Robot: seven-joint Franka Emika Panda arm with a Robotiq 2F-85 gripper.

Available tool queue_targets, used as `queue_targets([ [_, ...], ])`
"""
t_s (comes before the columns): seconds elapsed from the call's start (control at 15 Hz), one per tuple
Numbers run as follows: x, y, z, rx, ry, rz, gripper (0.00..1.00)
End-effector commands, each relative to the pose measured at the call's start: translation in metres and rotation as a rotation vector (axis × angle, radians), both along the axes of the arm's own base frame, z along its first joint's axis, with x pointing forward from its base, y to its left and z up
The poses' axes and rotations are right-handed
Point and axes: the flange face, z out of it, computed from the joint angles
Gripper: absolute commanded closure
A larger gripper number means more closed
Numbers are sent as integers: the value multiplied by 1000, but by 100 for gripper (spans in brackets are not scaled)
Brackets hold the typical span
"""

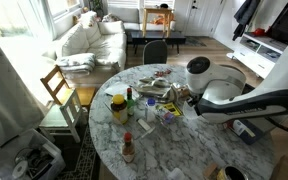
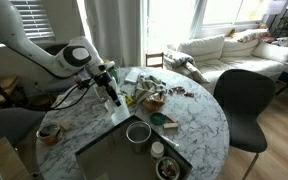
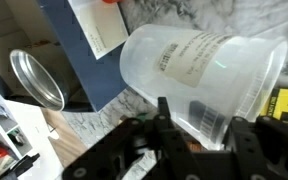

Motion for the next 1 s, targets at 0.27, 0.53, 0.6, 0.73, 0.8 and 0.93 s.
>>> queue_targets([
  [0.27,-39,-25,48,113,-2,-10,98],
  [0.53,-62,-54,61,169,-1,-16,98],
  [0.6,-61,-58,66,173,-25,-10,98],
  [0.73,-54,-64,79,174,-87,-2,98],
  [0.8,-50,-64,86,189,-136,20,98],
  [0.93,-48,-63,100,194,-196,45,98],
])
